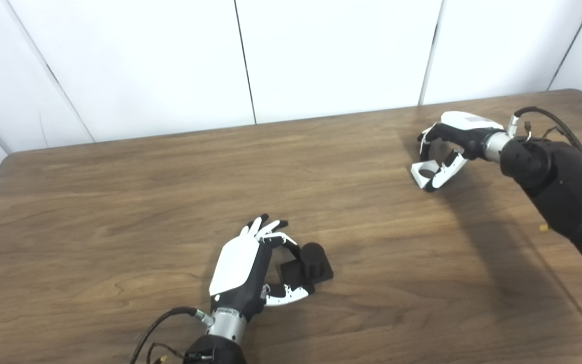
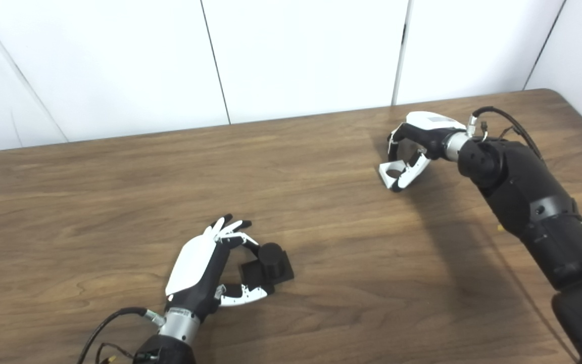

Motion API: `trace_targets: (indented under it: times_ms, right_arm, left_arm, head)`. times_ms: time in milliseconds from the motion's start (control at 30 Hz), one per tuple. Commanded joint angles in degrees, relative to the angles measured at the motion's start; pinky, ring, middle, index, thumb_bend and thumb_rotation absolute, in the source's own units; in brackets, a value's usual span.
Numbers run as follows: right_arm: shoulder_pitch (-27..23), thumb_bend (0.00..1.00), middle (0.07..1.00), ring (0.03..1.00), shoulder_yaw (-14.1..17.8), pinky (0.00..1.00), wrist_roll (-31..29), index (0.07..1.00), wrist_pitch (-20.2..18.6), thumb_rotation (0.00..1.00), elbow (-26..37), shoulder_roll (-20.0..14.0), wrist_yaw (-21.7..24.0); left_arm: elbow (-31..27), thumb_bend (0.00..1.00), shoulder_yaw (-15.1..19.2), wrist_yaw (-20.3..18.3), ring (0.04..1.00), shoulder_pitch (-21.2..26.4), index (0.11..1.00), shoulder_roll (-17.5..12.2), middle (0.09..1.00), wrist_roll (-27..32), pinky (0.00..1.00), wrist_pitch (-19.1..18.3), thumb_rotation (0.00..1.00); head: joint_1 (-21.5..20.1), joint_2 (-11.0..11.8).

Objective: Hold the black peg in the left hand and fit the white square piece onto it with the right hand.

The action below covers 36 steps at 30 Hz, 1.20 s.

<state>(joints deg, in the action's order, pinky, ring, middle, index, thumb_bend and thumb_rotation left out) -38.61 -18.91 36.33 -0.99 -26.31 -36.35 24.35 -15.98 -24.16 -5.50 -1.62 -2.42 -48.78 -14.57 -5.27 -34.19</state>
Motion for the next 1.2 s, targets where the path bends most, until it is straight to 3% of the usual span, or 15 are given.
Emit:
trace_targets:
  times_ms: [0, 233, 467, 633, 867, 1167]
  right_arm:
    - [-1.4, 0.53, 0.874, 0.933, -0.1, 0.85, 1.4, 0.489, 0.5, 0.15, 0.7, -1.7, -1.3]
    - [-0.7, 0.53, 0.887, 0.940, -0.1, 0.85, 1.7, 0.490, 0.0, 0.15, 3.3, -2.1, -1.1]
    - [2.6, 0.53, 0.890, 0.948, 2.2, 0.85, -0.1, 0.490, -1.4, 0.15, 12.7, -2.3, 0.4]
    - [5.4, 0.52, 0.901, 0.972, 3.4, 0.85, -0.5, 0.491, -5.6, 0.15, 21.7, -1.0, 2.7]
    - [8.0, 0.52, 0.918, 0.999, 3.1, 0.87, 0.0, 0.492, -13.7, 0.15, 35.1, 1.3, 9.3]
    - [9.3, 0.52, 0.915, 1.000, 1.9, 0.89, 0.3, 0.492, -17.1, 0.15, 46.2, 2.9, 14.8]
  left_arm:
    - [0.7, 0.52, -0.2, -0.5, 0.991, 0.5, 0.492, -0.3, 0.889, -0.6, 1.00, 0.0, 0.06]
    - [0.9, 0.52, -0.1, -0.3, 0.992, 0.5, 0.492, -0.2, 0.889, -0.6, 1.00, 0.0, 0.06]
    - [1.0, 0.52, -0.1, -0.7, 0.990, 0.5, 0.492, -0.6, 0.888, -0.7, 1.00, -0.1, 0.06]
    - [1.6, 0.52, 0.0, -0.6, 0.991, 0.6, 0.492, -0.9, 0.890, -0.5, 1.00, 0.2, 0.06]
    - [2.5, 0.52, 0.1, -0.1, 0.988, 0.9, 0.492, -0.8, 0.886, -0.5, 1.00, 0.6, 0.06]
    - [2.9, 0.52, -0.1, -0.1, 0.985, 1.3, 0.492, -0.8, 0.886, -1.2, 1.00, 0.8, 0.06]
  head:
    - [-0.1, 0.0]
    - [0.0, 0.1]
    - [0.1, 0.3]
    - [0.5, 0.6]
    - [1.1, 0.9]
    - [1.4, 0.7]
